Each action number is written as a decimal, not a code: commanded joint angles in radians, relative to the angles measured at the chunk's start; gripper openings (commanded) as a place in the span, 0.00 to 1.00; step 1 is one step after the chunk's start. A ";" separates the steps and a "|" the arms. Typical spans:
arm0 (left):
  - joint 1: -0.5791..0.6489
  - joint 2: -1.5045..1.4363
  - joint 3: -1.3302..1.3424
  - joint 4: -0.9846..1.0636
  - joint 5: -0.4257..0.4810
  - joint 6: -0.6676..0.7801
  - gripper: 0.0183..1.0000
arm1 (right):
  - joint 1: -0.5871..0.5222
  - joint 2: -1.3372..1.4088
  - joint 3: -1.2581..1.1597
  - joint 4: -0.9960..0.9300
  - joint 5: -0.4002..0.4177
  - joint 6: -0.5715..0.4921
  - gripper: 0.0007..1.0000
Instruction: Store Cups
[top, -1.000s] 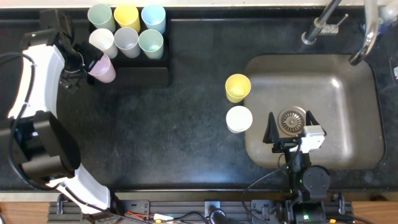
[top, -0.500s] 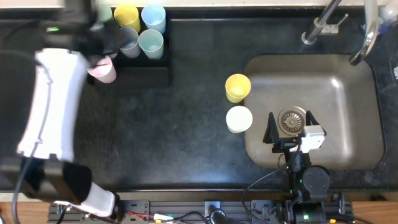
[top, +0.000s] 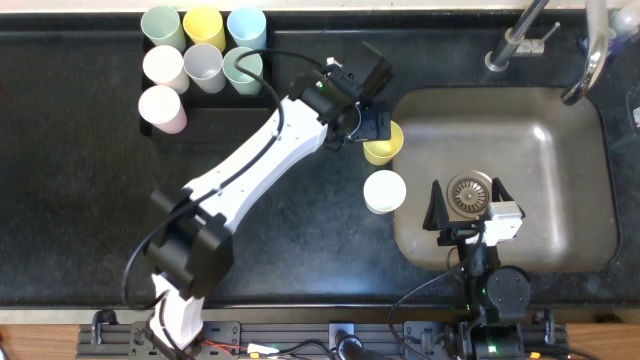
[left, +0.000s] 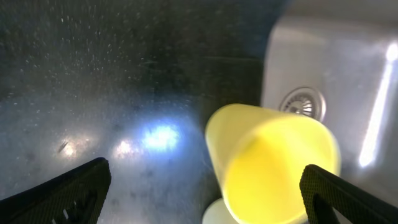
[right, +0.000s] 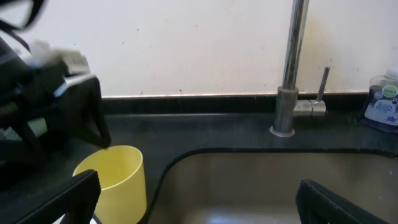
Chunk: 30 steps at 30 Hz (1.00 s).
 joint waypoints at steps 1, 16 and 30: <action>0.006 0.028 0.007 0.005 0.034 -0.031 1.00 | 0.006 -0.008 -0.013 0.005 -0.004 -0.003 1.00; 0.006 0.077 0.007 0.005 0.071 -0.040 1.00 | 0.006 -0.008 -0.013 0.005 -0.003 -0.003 1.00; 0.009 0.084 0.021 0.029 0.055 -0.031 0.09 | 0.006 -0.008 -0.013 0.005 -0.004 -0.003 1.00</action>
